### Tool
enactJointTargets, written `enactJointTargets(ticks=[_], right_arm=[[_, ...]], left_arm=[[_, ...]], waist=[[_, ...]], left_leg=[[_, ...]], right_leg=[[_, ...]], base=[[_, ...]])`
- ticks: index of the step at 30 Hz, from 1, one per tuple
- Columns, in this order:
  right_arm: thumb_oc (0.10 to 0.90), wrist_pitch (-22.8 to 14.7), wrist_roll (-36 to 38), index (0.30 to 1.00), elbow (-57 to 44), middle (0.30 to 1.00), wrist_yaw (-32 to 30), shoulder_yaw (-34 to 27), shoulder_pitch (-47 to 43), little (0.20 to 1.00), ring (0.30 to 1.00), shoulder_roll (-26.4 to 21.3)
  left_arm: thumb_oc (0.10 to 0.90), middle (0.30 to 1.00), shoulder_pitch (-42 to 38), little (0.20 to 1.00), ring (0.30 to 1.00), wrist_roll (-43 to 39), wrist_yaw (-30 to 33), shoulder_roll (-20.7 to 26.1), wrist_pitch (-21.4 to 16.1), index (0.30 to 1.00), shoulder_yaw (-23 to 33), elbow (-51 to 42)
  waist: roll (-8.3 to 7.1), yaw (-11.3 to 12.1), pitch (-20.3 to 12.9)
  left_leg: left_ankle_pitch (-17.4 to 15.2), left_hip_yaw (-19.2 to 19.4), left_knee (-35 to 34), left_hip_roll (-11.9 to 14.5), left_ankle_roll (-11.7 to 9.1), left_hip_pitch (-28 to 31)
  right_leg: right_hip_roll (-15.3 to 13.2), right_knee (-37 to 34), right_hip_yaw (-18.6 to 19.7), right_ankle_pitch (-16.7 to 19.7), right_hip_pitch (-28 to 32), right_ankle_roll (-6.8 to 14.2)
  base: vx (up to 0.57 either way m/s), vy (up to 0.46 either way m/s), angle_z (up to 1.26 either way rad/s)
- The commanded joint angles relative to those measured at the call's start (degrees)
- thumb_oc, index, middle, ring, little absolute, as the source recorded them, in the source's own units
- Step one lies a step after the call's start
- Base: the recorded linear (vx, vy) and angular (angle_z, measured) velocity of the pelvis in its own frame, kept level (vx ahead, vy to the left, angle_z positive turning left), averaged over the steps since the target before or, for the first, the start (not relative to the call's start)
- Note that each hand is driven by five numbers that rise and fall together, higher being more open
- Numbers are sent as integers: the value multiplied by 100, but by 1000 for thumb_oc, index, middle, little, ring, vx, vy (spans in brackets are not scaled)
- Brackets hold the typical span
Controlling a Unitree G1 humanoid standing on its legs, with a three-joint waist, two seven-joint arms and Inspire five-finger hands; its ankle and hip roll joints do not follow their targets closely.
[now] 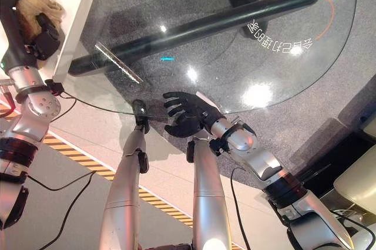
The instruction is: Wipe the table with a cloth and put it in the basket.
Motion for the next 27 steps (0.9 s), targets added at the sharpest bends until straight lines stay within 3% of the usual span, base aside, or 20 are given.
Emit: enactJointTargets(ticks=[1,2,3,4,5,6,8,10,20,27], right_arm=[[800,37,207,900,-9,900,-14,196,167,900,900,-69],[800,23,220,900,7,900,-41,215,153,900,900,-60],[800,18,235,900,23,900,-49,225,130,900,900,-59],[800,8,235,900,43,900,-42,227,114,900,900,-54],[800,4,237,900,48,900,-38,227,110,900,900,-51],[800,-7,230,900,66,900,1,226,109,900,900,-36],[800,-19,212,900,74,900,13,233,118,900,900,-4],[800,-29,221,900,61,900,13,230,123,900,900,-11],[800,-12,107,900,-120,900,-22,150,302,900,900,50],[800,-26,-93,900,-187,900,-56,98,491,900,900,178]], left_arm=[[100,300,-372,200,300,195,-18,508,-33,300,92,-92],[100,300,-380,200,300,68,-65,477,-19,300,78,-64],[191,378,-385,291,378,-23,-132,448,-27,378,83,-39],[353,516,-382,453,516,-65,-187,427,-31,516,87,-19],[383,542,-384,483,542,-66,-199,421,-29,542,85,-12],[525,665,-397,625,665,-63,-242,404,-10,665,67,23],[720,832,-415,820,832,-123,-325,396,12,832,44,61],[800,900,-423,900,900,-212,-350,383,38,900,43,86],[800,900,-230,900,900,-358,-238,318,-101,900,235,-44],[800,900,35,900,900,-391,-150,185,-599,900,530,-256]], waist=[[-132,-35,-130],[-134,-36,-130],[-138,-34,-130],[-138,-30,-130],[-138,-29,-130],[-139,-30,-130],[-144,-25,-130],[-148,-25,-130],[-117,11,-130],[-89,53,-130]], left_leg=[[-512,471,930,-381,436,-110],[-504,472,918,-380,431,-113],[-503,469,915,-377,426,-117],[-499,463,909,-381,425,-123],[-499,462,909,-382,424,-125],[-497,456,906,-382,420,-125],[-490,445,898,-386,414,-105],[-481,439,885,-387,407,-83],[-479,362,853,-416,406,4],[-512,321,852,-432,424,163]], right_leg=[[529,-1676,329,1240,249,62],[532,-1680,323,1241,244,63],[535,-1677,318,1236,241,64],[536,-1679,309,1233,238,66],[536,-1679,307,1232,237,66],[536,-1683,302,1229,240,64],[537,-1692,285,1223,269,61],[540,-1700,274,1216,296,60],[530,-1694,238,1158,388,36],[518,-1650,202,1077,548,15]], base=[[0,0,0],[0,0,0],[-8,-36,-1],[0,0,0],[-7,-34,0],[-6,-32,1],[-6,-22,0],[-12,-35,-1],[-6,-22,0],[0,0,0]])
